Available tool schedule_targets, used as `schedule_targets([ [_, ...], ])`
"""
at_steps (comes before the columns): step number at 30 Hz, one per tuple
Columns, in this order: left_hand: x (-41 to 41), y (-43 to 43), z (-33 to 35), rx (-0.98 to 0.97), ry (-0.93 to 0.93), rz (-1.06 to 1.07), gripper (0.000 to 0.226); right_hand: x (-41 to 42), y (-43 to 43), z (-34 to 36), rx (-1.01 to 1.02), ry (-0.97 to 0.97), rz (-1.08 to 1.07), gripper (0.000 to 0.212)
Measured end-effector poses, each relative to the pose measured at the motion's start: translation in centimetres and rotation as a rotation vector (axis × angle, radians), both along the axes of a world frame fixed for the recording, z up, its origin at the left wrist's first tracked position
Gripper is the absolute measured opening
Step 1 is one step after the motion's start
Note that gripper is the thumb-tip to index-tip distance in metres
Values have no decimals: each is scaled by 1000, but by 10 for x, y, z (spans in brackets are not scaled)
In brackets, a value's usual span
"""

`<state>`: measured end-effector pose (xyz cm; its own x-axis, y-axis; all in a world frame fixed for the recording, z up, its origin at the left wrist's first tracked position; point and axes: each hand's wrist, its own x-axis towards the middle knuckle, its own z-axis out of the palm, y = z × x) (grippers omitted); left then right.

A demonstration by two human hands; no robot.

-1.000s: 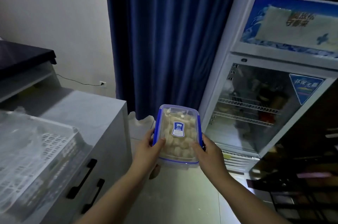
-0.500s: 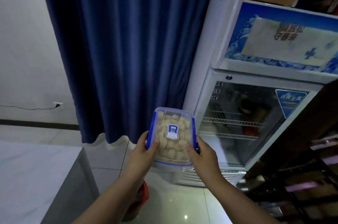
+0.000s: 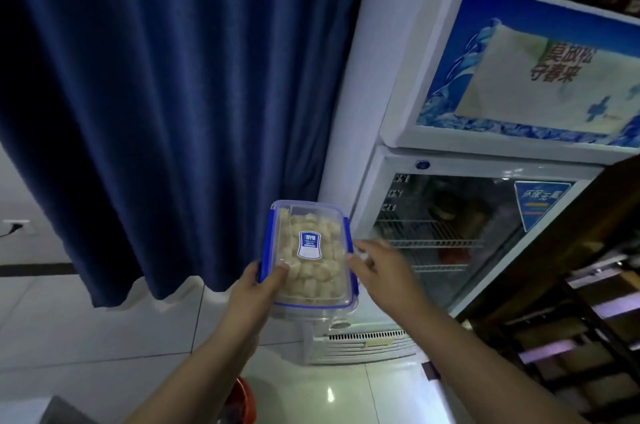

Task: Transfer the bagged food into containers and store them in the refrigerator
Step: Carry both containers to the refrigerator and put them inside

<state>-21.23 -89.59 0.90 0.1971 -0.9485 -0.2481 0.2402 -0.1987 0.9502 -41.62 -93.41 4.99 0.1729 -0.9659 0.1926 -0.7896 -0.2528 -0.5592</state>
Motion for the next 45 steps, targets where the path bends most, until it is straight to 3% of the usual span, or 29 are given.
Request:
schedule_targets([
  [4, 1, -17, -3, 13, -4, 30, 9, -10, -67, 35, -285, 342, 96, 28],
  [8, -1, -30, -5, 30, -33, 78, 18, -9, -126, 65, -507, 877, 219, 10],
  [10, -2, -37, -6, 33, -47, 96, 19, -9, -141, 73, -554, 1077, 250, 20],
  [13, -5, -43, -8, 39, -51, 120, 24, -11, -162, 75, -485, 1340, 265, 18],
  [17, -6, -44, -11, 36, -39, 123, 25, -16, -173, 66, -416, 1510, 281, 29],
  [21, -9, -45, -11, 37, -41, 135, 22, -13, -168, 68, -376, 1527, 263, 30],
  [26, -7, -40, -10, 33, -51, 110, 16, -11, -158, 68, -364, 1412, 233, 25],
  [30, -1, -31, -11, 37, -66, 48, 23, -22, -117, 61, -548, 1307, 210, 5],
  [35, -9, -21, -15, 37, -46, -7, 5, -46, -53, 48, -688, 1113, 178, 10],
  [40, -36, -15, -20, 44, -46, -146, 20, -80, 14, 39, -760, 1025, 89, 17],
  [43, -63, -8, -22, 52, -21, -272, 3, -103, 52, 38, -746, 1014, 12, 11],
  [45, -83, -1, -22, 46, -6, -327, 3, -122, 76, 39, -746, 988, -49, 9],
])
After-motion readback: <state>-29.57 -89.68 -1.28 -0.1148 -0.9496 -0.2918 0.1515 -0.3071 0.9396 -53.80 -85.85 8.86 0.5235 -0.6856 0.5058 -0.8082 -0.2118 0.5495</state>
